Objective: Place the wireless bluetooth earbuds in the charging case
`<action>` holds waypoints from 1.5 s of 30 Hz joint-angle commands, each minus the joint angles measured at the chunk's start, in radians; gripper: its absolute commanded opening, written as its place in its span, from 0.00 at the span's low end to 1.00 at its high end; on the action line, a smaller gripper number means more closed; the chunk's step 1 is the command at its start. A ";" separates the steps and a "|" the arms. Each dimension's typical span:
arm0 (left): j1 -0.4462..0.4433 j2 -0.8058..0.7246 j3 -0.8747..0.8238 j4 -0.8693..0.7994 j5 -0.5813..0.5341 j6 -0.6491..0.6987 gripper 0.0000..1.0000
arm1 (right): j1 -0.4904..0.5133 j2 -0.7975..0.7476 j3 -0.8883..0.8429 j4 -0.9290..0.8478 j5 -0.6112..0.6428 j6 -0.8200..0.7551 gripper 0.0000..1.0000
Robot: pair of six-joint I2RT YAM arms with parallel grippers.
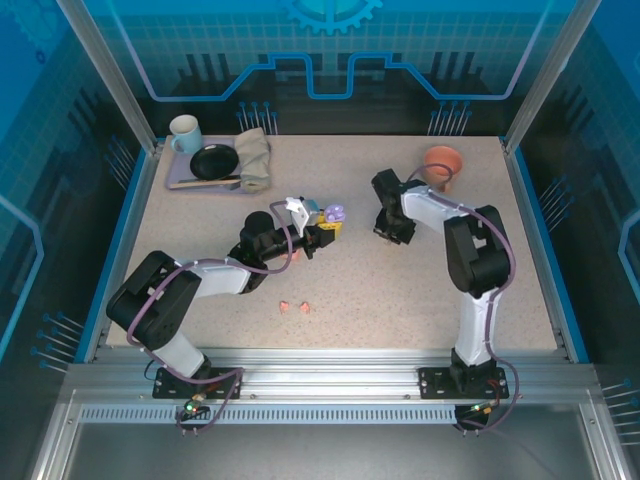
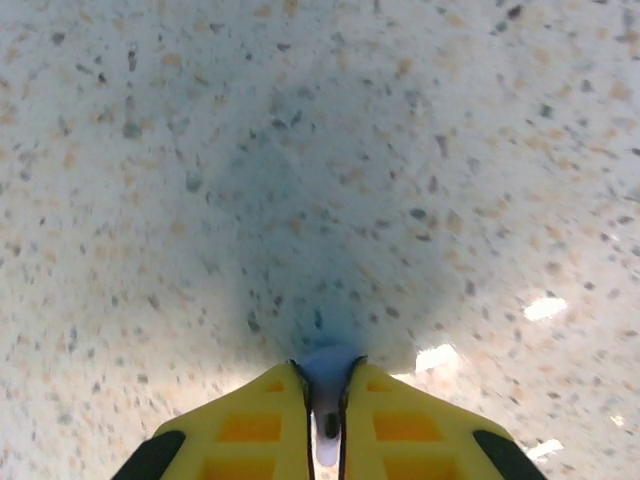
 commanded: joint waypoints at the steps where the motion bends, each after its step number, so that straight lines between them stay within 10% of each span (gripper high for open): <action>1: 0.007 -0.013 0.006 -0.005 0.034 -0.012 0.00 | 0.002 -0.134 -0.085 0.094 0.011 -0.041 0.08; 13: 0.005 -0.011 0.013 -0.033 0.061 -0.029 0.00 | 0.022 -0.449 -0.194 0.144 0.003 -0.149 0.09; 39: 0.003 -0.029 0.023 -0.038 0.052 -0.040 0.00 | 0.291 -0.356 -0.534 0.220 0.049 -0.140 0.08; 45: 0.003 -0.032 0.020 -0.031 0.051 -0.040 0.00 | 0.286 -0.357 -0.448 0.106 0.035 -0.108 0.30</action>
